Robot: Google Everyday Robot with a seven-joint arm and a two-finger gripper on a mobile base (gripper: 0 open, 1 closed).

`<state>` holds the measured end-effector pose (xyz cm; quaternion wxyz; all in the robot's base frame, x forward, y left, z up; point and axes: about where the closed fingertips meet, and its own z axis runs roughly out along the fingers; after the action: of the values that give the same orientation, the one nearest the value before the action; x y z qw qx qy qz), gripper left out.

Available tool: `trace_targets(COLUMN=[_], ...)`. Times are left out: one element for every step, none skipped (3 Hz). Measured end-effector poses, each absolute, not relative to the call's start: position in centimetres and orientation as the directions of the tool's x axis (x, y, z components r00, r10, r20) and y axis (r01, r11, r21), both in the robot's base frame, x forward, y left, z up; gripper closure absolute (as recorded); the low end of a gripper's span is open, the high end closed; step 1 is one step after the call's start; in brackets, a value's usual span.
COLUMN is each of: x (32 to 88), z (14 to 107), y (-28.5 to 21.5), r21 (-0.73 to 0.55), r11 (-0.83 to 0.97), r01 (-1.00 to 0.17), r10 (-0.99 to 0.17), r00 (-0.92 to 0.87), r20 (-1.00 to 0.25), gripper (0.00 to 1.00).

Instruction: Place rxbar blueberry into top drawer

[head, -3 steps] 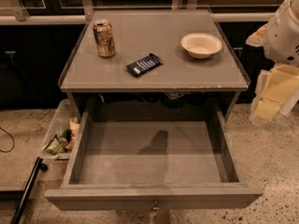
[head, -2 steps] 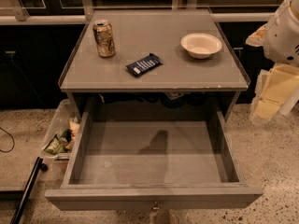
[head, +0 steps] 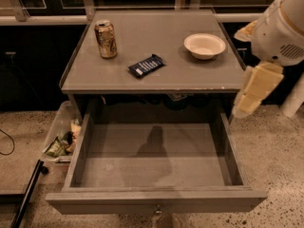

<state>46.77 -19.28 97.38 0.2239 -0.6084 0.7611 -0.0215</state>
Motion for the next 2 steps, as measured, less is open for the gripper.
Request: trace_targets(x=[50.7, 55.1], z=[96.8, 95.5], y=[-16.6, -14.1], r21=[-0.325, -0.322], r11=[0.262, 0.254], r01=[-0.909, -0.912], r10=[-0.891, -0.852], r00=[-0.098, -0.054], r20=[-0.443, -0.521], gripper=[0.00, 0.00])
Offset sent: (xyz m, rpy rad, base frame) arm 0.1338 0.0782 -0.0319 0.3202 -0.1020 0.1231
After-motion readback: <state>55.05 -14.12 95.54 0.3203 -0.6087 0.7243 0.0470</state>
